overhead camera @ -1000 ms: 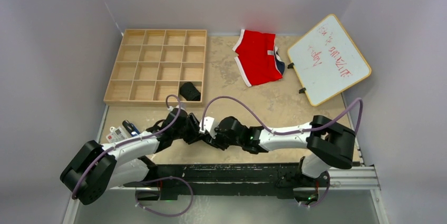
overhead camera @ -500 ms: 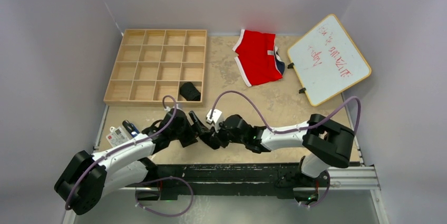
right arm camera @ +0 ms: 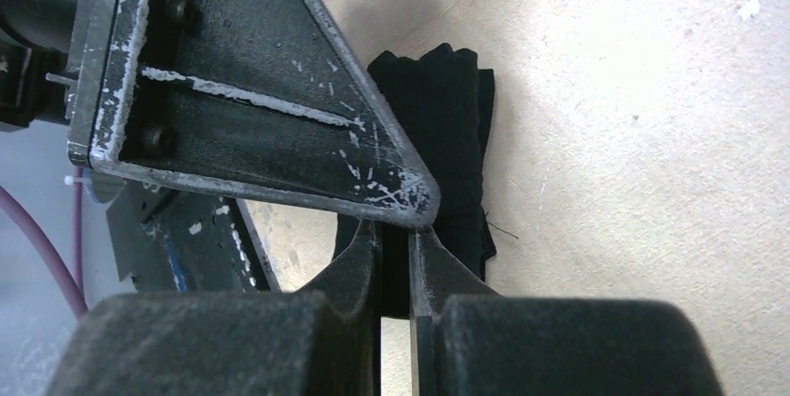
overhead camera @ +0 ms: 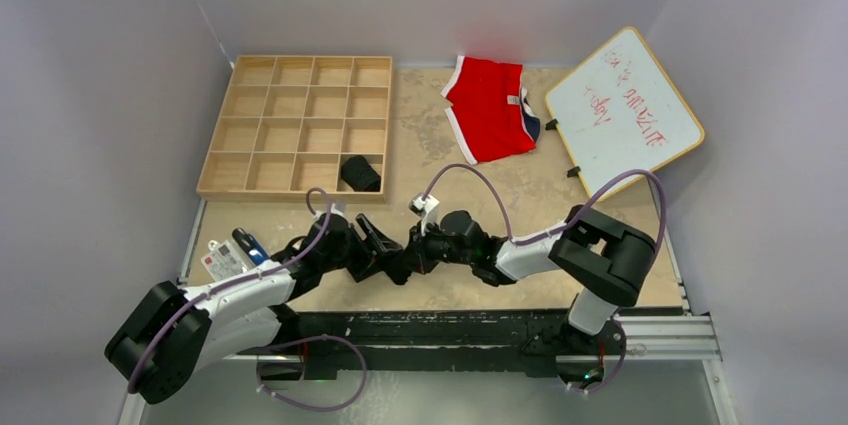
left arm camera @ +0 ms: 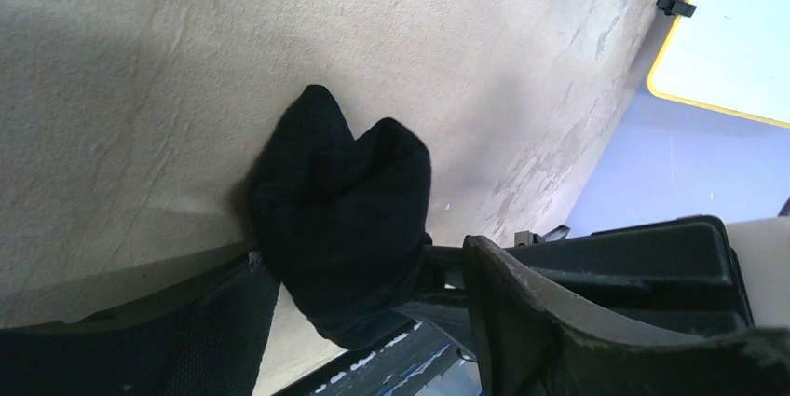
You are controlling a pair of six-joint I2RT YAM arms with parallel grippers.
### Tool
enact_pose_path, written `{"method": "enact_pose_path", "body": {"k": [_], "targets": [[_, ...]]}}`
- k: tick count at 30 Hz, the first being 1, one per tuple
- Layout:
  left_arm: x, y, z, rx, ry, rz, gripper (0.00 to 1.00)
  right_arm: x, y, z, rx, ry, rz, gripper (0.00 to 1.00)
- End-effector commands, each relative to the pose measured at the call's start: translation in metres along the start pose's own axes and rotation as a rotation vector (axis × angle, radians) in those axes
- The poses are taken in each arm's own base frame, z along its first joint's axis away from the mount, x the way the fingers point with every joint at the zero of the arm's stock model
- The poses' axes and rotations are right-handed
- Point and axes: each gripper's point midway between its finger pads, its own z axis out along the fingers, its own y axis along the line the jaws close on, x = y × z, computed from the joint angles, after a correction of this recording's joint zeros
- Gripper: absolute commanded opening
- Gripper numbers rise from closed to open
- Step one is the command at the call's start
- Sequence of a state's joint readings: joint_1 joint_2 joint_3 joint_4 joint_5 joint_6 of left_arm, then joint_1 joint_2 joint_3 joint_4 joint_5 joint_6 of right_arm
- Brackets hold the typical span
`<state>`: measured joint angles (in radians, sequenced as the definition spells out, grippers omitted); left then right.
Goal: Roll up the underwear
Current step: Roll the underwear to the center of the board.
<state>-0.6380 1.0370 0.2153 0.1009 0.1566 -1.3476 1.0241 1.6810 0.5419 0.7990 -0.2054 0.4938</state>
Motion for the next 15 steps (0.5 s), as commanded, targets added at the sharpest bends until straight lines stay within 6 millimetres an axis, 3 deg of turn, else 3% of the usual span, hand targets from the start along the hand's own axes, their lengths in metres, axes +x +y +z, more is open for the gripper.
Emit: {"method": "enact_pose_path", "body": {"k": [1, 15], "targets": [[0.012, 0.053, 0.001, -0.159, 0.022, -0.029, 0.67, 0.094, -0.043, -0.025, 0.147, 0.275, 0.165, 0.07], [0.012, 0.080, 0.008, -0.289, 0.012, 0.001, 0.57, 0.111, -0.059, -0.022, 0.169, 0.275, 0.399, 0.10]]}}
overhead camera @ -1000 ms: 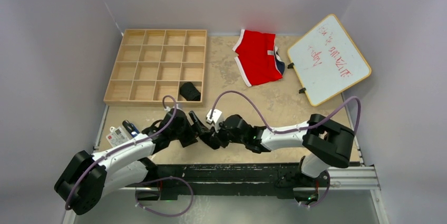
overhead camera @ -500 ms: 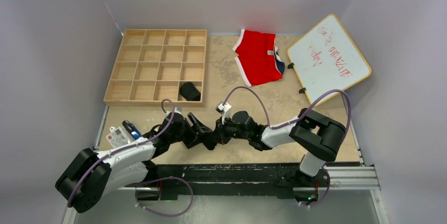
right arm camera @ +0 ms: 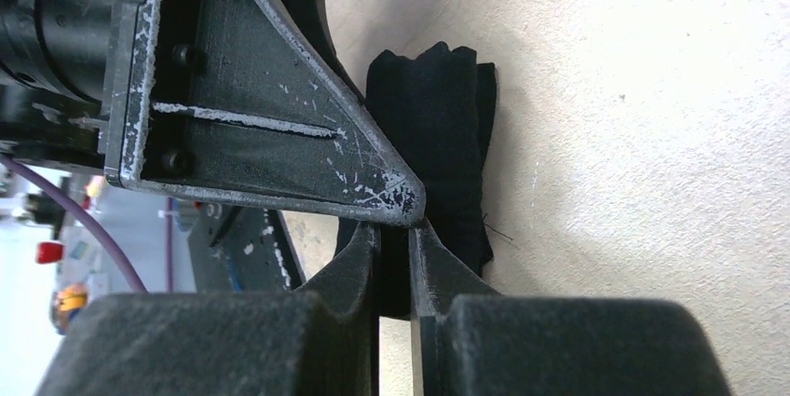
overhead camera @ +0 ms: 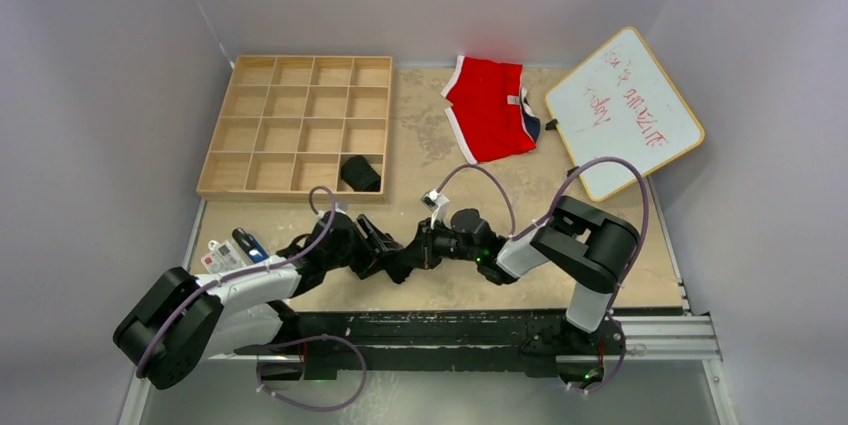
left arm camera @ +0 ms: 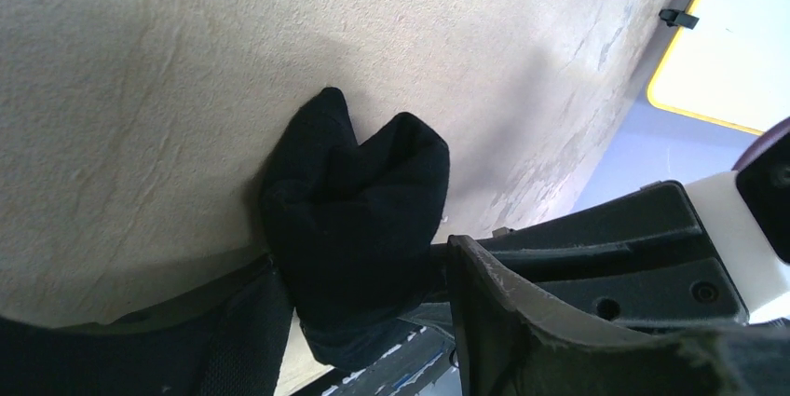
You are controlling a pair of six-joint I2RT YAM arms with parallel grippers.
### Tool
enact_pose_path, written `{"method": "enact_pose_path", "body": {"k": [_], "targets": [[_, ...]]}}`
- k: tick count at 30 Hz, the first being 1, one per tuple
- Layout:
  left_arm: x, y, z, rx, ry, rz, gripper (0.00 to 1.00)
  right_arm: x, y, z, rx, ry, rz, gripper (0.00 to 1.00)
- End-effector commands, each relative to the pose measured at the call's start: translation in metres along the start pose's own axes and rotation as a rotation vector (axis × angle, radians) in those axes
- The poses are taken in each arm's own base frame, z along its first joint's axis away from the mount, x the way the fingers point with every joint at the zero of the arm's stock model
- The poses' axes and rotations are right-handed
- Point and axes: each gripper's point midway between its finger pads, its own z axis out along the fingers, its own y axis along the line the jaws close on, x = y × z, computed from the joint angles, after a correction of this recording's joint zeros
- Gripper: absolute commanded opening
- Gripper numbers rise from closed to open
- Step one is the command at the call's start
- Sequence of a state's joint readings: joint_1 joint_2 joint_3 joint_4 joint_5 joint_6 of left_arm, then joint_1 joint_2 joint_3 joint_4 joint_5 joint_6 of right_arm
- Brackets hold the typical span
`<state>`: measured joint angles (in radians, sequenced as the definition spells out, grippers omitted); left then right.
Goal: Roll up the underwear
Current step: Roll the underwear to the center of the board.
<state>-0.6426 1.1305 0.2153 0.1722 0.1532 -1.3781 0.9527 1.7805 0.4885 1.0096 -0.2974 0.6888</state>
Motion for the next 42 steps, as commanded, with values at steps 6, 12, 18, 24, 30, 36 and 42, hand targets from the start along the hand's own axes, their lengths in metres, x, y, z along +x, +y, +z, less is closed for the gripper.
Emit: {"method": "enact_pose_path", "body": {"k": [6, 12, 18, 24, 30, 36, 42], "targets": [[0.003, 0.084, -0.004, -0.330, -0.030, 0.043, 0.63, 0.102, -0.073, -0.033, 0.262, 0.279, 0.229, 0.09], [-0.004, 0.092, -0.001, -0.380, -0.060, 0.078, 0.56, 0.102, -0.071, -0.031, 0.244, 0.274, 0.249, 0.10], [-0.013, 0.097, 0.000, -0.460, -0.089, 0.140, 0.51, 0.095, -0.063, -0.031, 0.185, 0.228, 0.225, 0.11], [-0.009, 0.098, 0.008, -0.492, -0.058, 0.212, 0.41, 0.088, -0.056, -0.029, 0.140, 0.200, 0.186, 0.26], [-0.008, 0.092, 0.012, -0.508, -0.041, 0.274, 0.16, 0.062, -0.039, -0.038, 0.093, 0.113, 0.100, 0.40], [-0.008, 0.066, 0.017, -0.436, -0.033, 0.286, 0.00, 0.036, -0.034, -0.052, 0.172, 0.095, -0.004, 0.43], [-0.014, 0.041, 0.015, -0.393, -0.046, 0.318, 0.00, 0.002, -0.022, -0.072, 0.232, 0.074, -0.164, 0.48]]}}
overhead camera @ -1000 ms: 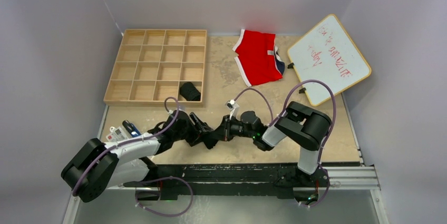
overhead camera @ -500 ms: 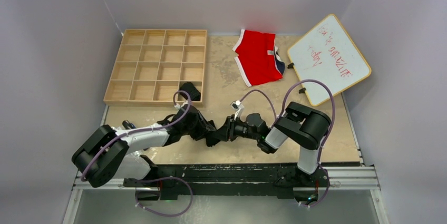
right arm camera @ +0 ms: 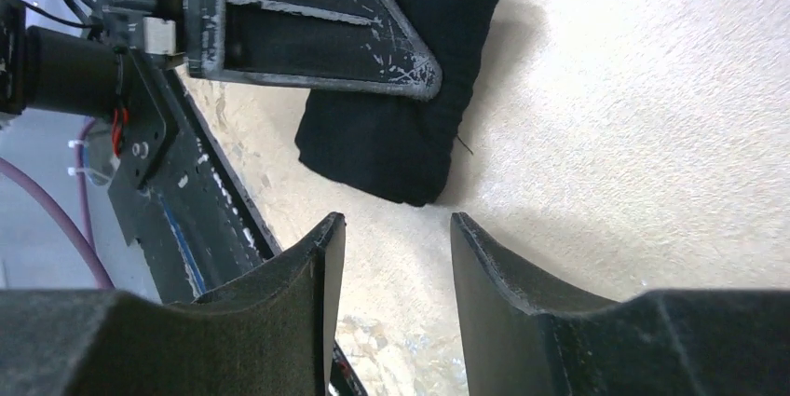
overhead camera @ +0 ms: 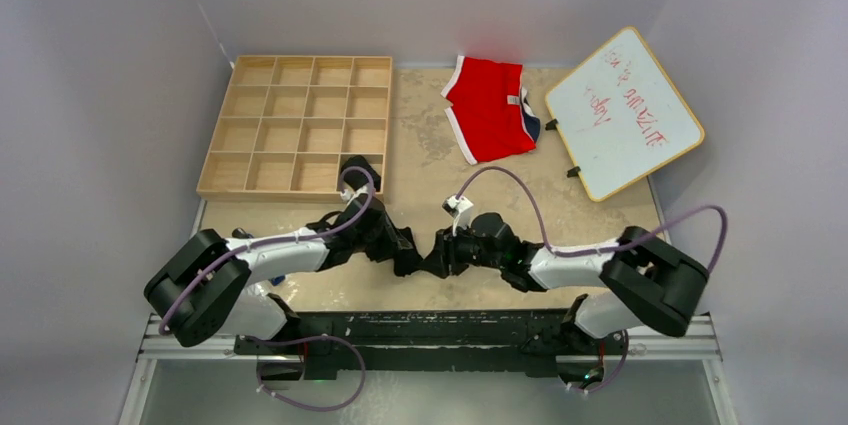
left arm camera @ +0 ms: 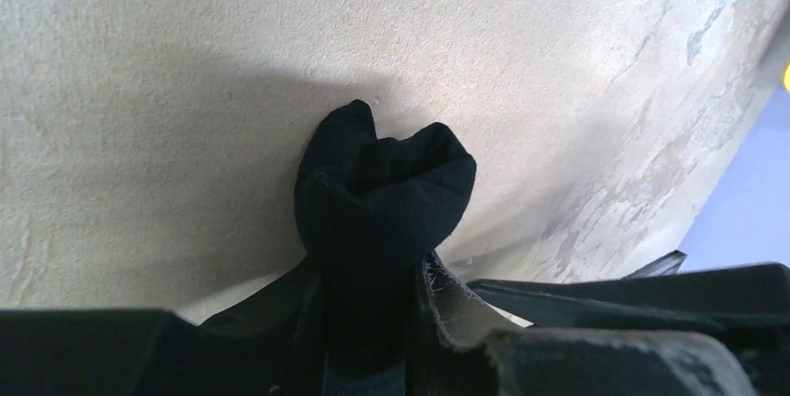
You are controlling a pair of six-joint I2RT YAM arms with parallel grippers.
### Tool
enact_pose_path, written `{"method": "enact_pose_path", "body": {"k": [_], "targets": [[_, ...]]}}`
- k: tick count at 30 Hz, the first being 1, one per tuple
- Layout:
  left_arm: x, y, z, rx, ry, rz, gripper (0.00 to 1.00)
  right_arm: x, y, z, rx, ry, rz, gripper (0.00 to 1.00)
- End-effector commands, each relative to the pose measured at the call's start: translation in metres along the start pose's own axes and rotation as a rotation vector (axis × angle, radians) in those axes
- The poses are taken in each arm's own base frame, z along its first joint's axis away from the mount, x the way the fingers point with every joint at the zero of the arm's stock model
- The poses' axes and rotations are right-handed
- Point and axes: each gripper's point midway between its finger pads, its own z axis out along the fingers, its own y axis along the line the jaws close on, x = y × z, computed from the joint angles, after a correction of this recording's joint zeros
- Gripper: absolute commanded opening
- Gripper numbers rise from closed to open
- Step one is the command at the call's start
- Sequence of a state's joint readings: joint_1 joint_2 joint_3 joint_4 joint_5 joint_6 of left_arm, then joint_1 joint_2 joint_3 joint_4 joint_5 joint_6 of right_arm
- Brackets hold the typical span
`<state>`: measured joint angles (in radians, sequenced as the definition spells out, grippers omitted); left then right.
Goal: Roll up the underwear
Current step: Roll the underwear to the center of the board, then pick up the underwear from the center of the board, then place the underwear at the center of the board.
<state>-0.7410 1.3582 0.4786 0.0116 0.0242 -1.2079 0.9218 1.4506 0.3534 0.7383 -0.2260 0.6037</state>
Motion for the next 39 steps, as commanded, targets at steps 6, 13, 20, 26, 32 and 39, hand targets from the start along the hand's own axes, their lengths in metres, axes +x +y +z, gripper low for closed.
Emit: {"method": "enact_pose_path", "body": {"k": [6, 13, 20, 26, 32, 39], "targets": [[-0.013, 0.022, -0.015, -0.108, -0.021, 0.146, 0.00, -0.028, -0.035, -0.043, 0.322, -0.014, -0.145, 0.55], [-0.066, -0.030, -0.054, 0.110, -0.074, 0.149, 0.00, -0.050, -0.044, -0.072, 0.444, -0.123, -0.135, 0.61], [-0.135, -0.048, -0.096, 0.119, -0.187, 0.214, 0.00, -0.055, -0.042, -0.074, 0.464, -0.101, -0.128, 0.61], [-0.203, -0.031, -0.117, 0.101, -0.275, 0.206, 0.00, -0.048, -0.038, -0.066, 0.461, -0.012, -0.119, 0.62], [-0.252, 0.000, -0.114, 0.128, -0.252, 0.128, 0.00, -0.047, -0.040, -0.065, 0.492, 0.022, -0.106, 0.69], [-0.284, 0.040, -0.103, 0.052, -0.263, 0.001, 0.00, -0.050, -0.033, -0.070, 0.476, -0.010, -0.051, 0.79]]}}
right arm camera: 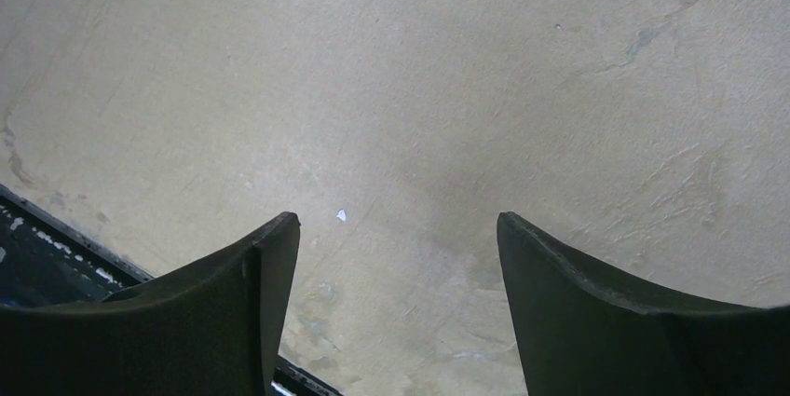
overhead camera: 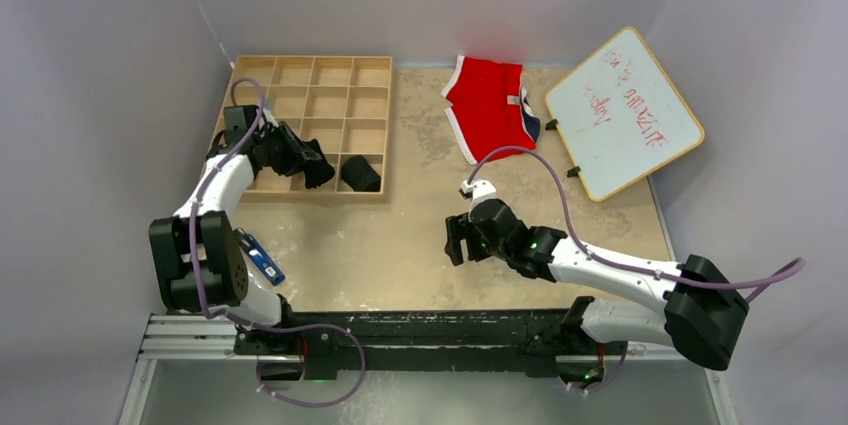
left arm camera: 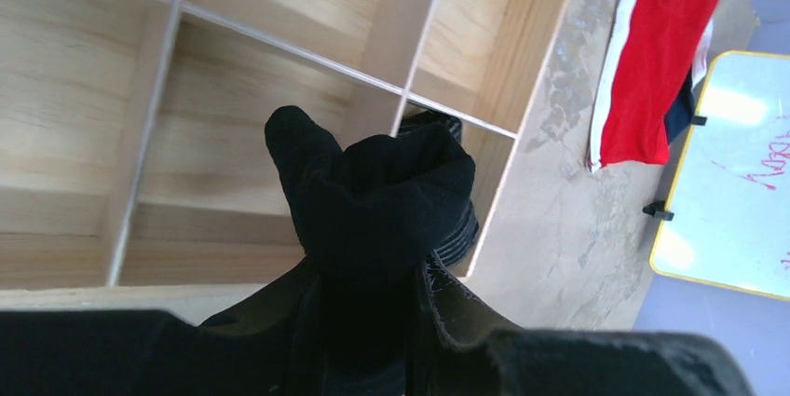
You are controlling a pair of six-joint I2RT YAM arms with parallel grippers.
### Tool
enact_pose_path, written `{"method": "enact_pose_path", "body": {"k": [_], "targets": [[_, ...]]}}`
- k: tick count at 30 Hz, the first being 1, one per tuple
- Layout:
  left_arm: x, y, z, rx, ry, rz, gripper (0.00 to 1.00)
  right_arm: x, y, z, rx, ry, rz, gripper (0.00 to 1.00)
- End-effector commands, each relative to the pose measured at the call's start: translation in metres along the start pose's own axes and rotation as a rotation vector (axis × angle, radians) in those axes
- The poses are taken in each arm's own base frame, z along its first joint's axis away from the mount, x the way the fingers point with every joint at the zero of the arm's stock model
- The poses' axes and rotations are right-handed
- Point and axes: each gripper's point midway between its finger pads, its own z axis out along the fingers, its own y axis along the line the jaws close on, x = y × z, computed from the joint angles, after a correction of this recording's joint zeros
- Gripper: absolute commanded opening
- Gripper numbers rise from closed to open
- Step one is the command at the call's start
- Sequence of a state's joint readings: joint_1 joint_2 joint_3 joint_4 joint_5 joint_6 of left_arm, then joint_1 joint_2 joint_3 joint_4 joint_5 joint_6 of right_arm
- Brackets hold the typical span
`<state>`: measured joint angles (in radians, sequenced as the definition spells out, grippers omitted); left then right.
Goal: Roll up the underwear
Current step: Place the underwear at the center of the board.
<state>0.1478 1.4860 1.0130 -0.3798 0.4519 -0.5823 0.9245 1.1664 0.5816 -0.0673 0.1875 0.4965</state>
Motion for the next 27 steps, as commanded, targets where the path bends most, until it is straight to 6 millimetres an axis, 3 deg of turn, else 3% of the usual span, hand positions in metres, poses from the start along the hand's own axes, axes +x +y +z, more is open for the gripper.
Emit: {"method": "enact_pose_path", "body": {"k": [1, 10, 18, 27], "targets": [[-0.022, -0.005, 0.001, 0.025, -0.027, -0.001, 0.00, -0.015, 0.009, -0.011, -0.027, -0.043, 0.055, 0.80], [-0.025, 0.020, 0.031, -0.042, -0.037, -0.098, 0.00, -0.012, 0.006, -0.012, -0.011, -0.024, 0.036, 0.80], [-0.011, 0.047, 0.055, -0.103, -0.021, -0.190, 0.00, -0.008, 0.005, -0.010, -0.004, -0.013, 0.063, 0.82], [-0.002, 0.069, 0.066, -0.193, -0.017, -0.236, 0.00, -0.009, 0.006, -0.007, 0.000, 0.001, 0.050, 0.82]]}}
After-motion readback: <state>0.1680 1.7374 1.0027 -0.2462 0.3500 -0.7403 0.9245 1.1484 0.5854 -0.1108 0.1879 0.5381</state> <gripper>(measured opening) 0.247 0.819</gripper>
